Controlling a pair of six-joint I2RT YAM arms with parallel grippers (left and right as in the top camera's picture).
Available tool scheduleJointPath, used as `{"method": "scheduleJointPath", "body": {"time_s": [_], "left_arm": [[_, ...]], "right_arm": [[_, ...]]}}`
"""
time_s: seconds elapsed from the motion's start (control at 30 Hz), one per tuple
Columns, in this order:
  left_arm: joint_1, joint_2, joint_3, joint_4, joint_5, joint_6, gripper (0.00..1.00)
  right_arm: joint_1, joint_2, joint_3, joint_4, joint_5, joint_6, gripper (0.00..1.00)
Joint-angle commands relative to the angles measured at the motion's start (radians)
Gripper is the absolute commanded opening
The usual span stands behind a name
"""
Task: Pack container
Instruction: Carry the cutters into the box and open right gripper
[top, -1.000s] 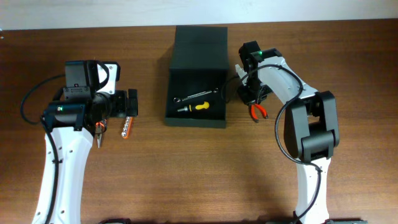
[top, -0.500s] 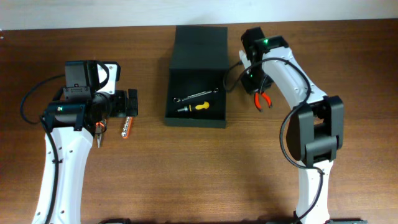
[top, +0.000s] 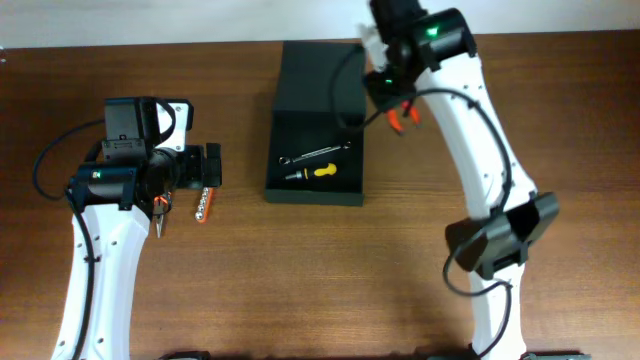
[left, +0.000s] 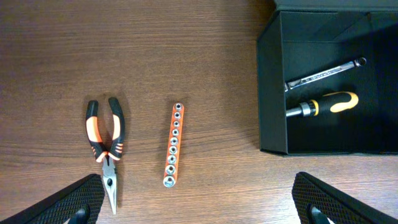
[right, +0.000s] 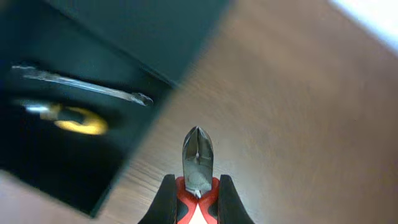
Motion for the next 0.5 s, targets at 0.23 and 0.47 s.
{"method": "scheduleJointPath", "body": {"time_s": [0.23, 0.47], "left_arm": [[0.004, 0.007, 0.012, 0.000, 0.004, 0.077, 0.99], [0.004, 0.007, 0.012, -0.001, 0.004, 0.077, 0.99]], "right_arm": [[0.235, 0.016, 0.015, 0.033, -0.168, -0.369, 0.04], [0.272, 0.105, -0.115, 0.072, -0.168, -0.471, 0.04]]}}
